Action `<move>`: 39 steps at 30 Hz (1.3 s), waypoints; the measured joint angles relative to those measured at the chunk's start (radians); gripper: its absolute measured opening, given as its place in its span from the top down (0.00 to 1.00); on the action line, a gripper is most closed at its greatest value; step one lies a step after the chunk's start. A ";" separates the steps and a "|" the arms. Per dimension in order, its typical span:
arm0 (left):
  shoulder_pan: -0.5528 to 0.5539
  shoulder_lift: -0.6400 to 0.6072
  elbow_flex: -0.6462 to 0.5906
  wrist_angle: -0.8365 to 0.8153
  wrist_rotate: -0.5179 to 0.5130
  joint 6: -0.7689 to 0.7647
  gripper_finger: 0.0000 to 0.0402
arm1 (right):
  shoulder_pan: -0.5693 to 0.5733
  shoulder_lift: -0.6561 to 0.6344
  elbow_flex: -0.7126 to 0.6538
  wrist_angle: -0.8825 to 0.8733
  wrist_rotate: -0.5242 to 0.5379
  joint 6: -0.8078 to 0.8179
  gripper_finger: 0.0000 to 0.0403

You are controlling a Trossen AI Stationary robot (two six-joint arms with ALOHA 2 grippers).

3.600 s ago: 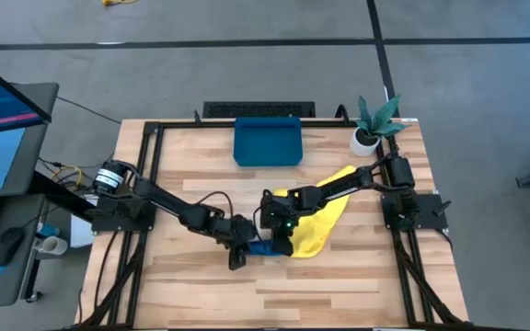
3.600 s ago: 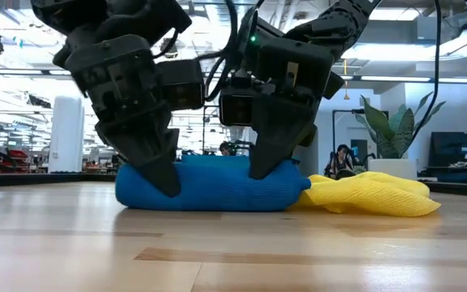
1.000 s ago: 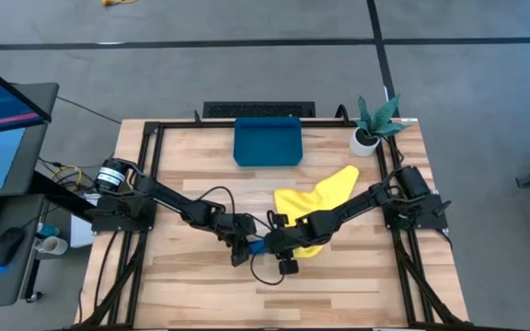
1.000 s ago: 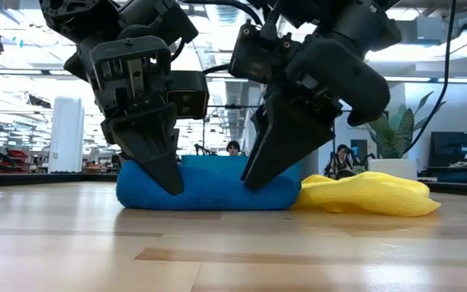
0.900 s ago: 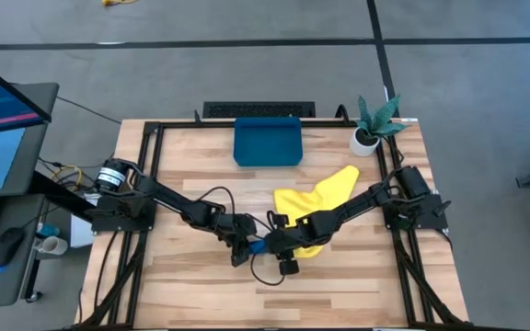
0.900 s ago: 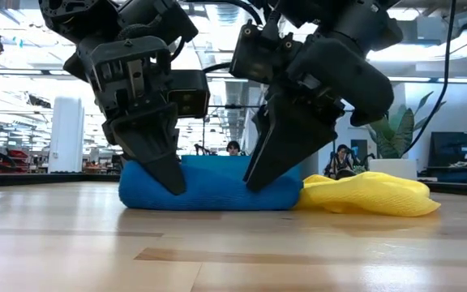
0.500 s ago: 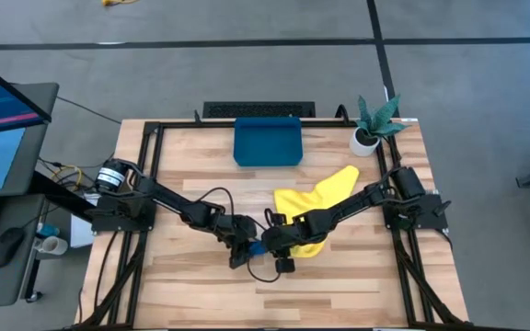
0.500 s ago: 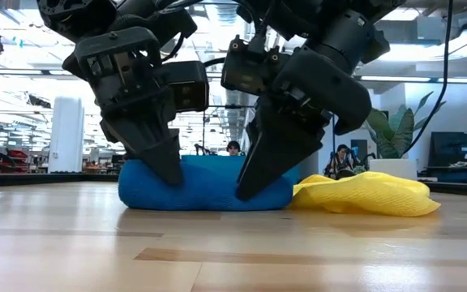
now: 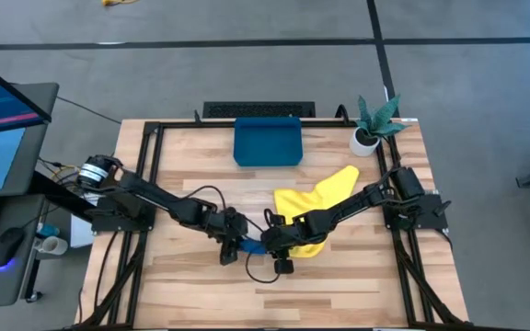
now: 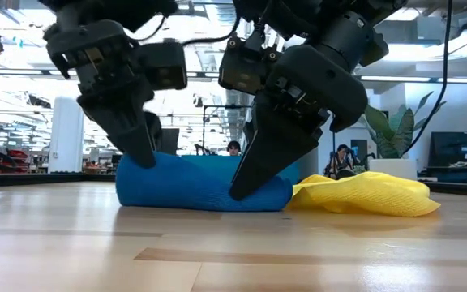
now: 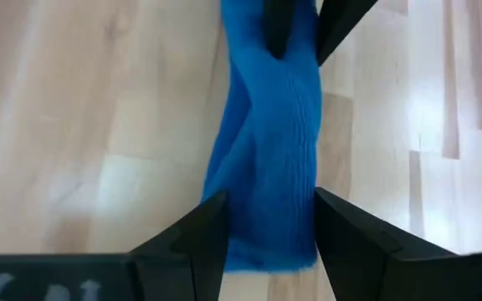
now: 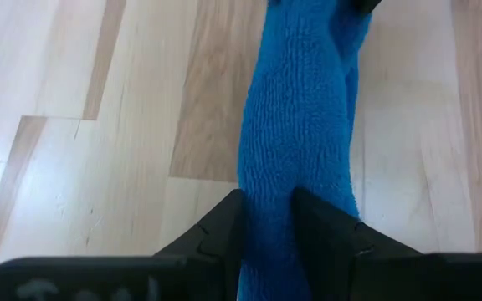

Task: Roll microfiber towels into tight, uniform cylinder then place into a basket
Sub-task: Roll the blue towel, then put the rolled blue towel into the blue bin

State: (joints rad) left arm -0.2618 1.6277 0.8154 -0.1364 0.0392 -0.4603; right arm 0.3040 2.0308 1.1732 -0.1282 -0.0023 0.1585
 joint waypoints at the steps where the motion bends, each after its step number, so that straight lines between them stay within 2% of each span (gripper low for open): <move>1: -0.009 -0.010 0.000 -0.011 -0.023 -0.001 0.61 | 0.000 0.000 0.000 0.000 0.000 0.000 0.69; 7: -0.105 -0.047 0.002 -0.028 -0.168 0.007 0.61 | -0.006 0.000 0.000 0.001 -0.001 0.002 0.69; 12: -0.210 -0.049 0.002 0.009 -0.338 0.078 0.61 | -0.006 0.000 0.000 0.001 -0.001 0.002 0.69; 16: -0.270 -0.049 0.002 0.084 -0.414 0.167 0.61 | -0.006 0.000 0.000 0.002 -0.001 0.002 0.69; 21: -0.287 -0.008 0.005 0.173 -0.406 0.275 0.61 | -0.007 0.000 -0.001 0.004 0.000 0.002 0.69; 25: -0.250 0.071 0.005 0.181 -0.426 0.274 0.61 | -0.007 0.000 -0.001 0.004 0.000 0.002 0.69; 28: -0.221 0.110 0.005 0.182 -0.480 0.226 0.61 | -0.007 0.000 -0.001 0.004 0.000 0.002 0.69; 31: -0.204 0.114 0.005 0.184 -0.488 0.181 0.61 | -0.007 0.000 -0.001 0.005 0.000 0.002 0.69; 34: -0.205 0.115 0.005 0.175 -0.484 0.131 0.61 | -0.007 0.000 -0.001 0.005 0.000 0.002 0.69; 39: -0.195 0.123 0.006 0.113 -0.421 -0.011 0.61 | -0.007 0.000 0.000 0.007 0.001 0.008 0.69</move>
State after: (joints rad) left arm -0.4572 1.7509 0.8216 -0.0234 -0.3817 -0.4715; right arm 0.2970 2.0308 1.1736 -0.1207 -0.0008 0.1666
